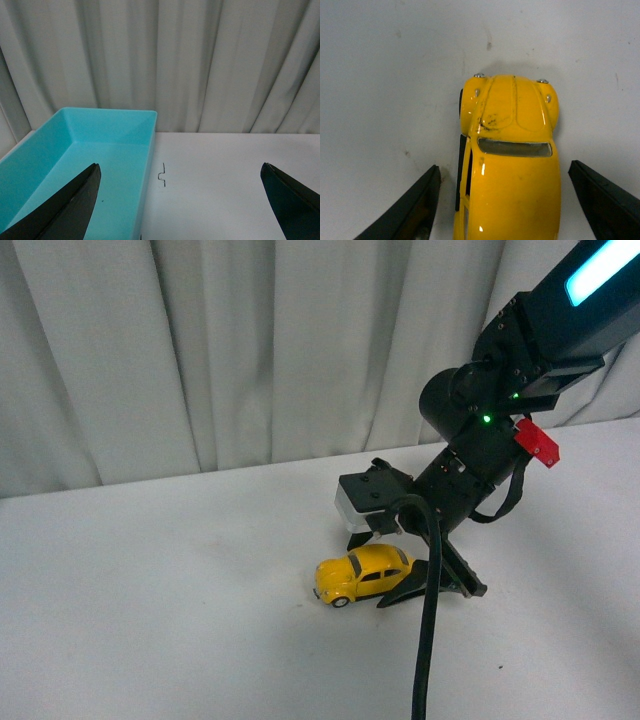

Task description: Wind up and store yellow beetle toy

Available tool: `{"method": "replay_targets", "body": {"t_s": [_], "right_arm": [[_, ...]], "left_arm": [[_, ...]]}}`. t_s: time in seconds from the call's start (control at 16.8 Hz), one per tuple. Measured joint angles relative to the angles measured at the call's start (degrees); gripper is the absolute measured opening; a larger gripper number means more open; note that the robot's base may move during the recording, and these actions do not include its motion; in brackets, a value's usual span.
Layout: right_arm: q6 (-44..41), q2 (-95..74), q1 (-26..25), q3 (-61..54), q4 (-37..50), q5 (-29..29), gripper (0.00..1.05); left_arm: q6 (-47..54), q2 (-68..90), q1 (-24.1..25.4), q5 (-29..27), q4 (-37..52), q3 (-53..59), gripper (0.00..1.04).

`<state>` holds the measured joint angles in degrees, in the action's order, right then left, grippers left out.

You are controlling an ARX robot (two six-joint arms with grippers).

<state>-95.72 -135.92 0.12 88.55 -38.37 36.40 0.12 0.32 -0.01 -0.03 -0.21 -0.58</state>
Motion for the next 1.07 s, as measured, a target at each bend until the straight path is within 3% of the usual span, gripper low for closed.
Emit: {"method": "replay_targets", "body": {"t_s": [0.12,0.66,1.07], "right_arm": [[1.97,0.02,0.63,-0.24,1.03,1.33,0.43],[7.63,1.84,-0.72,-5.29,4.28,2.54,0.43],[3.54,4.92,-8.22,-13.84,7.08,3.82,0.43]], "left_arm": [[0.0,0.0,0.0,0.0,0.0,0.0,0.98],[0.0,0.0,0.0,0.02,0.0,0.0,0.98],[0.0,0.0,0.0,0.0,0.0,0.0,0.98]]}}
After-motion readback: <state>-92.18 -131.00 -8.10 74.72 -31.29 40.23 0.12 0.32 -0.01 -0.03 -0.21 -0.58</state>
